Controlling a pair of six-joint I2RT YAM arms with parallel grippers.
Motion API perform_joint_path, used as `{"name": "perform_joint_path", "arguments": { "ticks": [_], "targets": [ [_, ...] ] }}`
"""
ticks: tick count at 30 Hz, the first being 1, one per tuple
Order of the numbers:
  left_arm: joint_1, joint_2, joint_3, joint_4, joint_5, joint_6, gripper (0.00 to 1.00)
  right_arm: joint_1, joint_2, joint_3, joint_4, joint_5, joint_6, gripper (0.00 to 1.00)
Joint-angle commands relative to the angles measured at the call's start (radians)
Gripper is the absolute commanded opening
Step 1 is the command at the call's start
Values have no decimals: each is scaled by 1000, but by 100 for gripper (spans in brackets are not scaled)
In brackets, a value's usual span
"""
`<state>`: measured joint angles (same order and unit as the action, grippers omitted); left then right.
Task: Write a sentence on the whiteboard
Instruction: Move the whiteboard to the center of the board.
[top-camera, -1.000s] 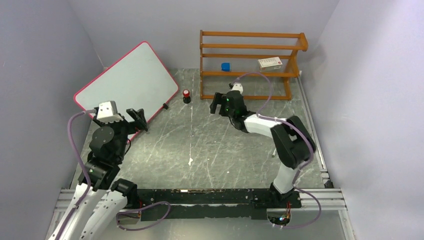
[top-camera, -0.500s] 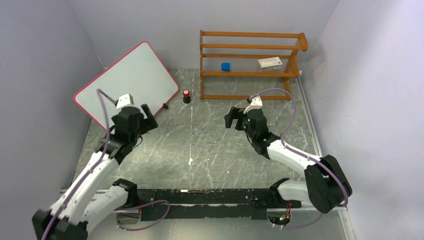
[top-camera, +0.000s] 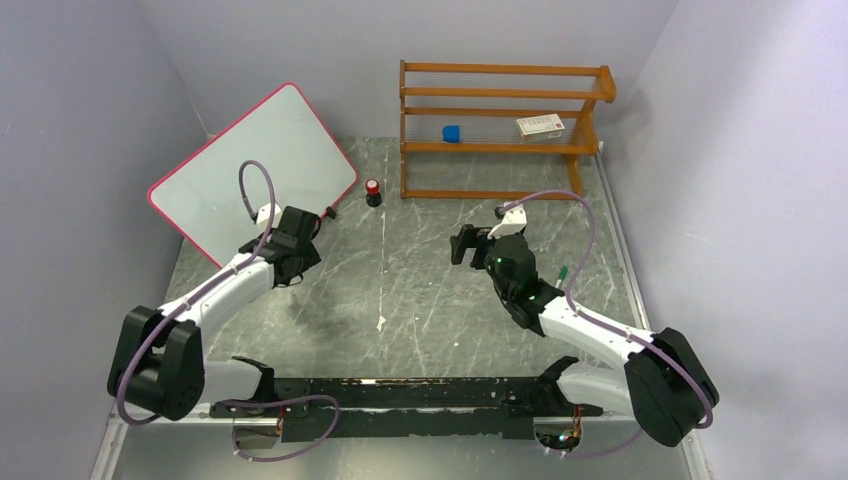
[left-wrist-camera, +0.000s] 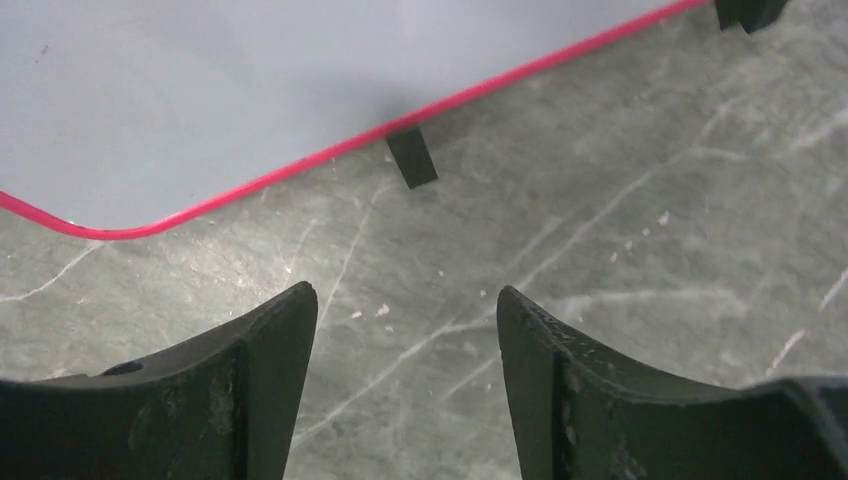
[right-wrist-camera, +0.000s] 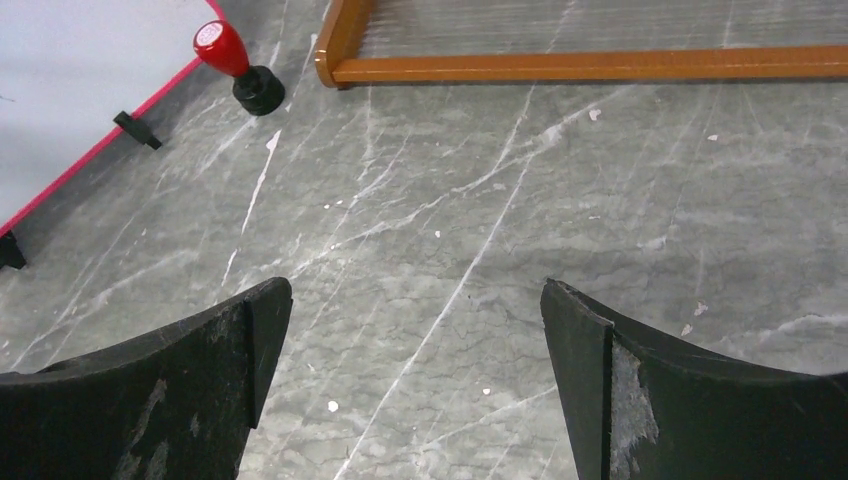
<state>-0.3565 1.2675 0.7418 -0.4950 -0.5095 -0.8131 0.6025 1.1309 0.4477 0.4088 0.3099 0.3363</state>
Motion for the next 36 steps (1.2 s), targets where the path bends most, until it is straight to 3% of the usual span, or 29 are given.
{"name": "perform_joint_path", "arguments": {
  "ticks": [1, 8, 19, 26, 32, 36],
  "targets": [
    [44, 49, 8, 94, -69, -58, 67, 35, -10, -15, 49, 103, -43, 100],
    [83, 177, 22, 214, -51, -57, 58, 54, -2, -21, 61, 127, -53, 100],
    [96, 303, 62, 260, -114, -53, 45, 67, 9, -29, 82, 140, -70, 100],
    [115, 308, 47, 254, -141, -32, 31, 81, 12, -33, 96, 146, -81, 100],
    [119, 258, -3, 195, -114, -40, 6, 90, 4, -38, 102, 149, -89, 100],
    [119, 189, -86, 144, -92, -49, 5, 89, -5, -40, 101, 149, -88, 100]
  ]
}}
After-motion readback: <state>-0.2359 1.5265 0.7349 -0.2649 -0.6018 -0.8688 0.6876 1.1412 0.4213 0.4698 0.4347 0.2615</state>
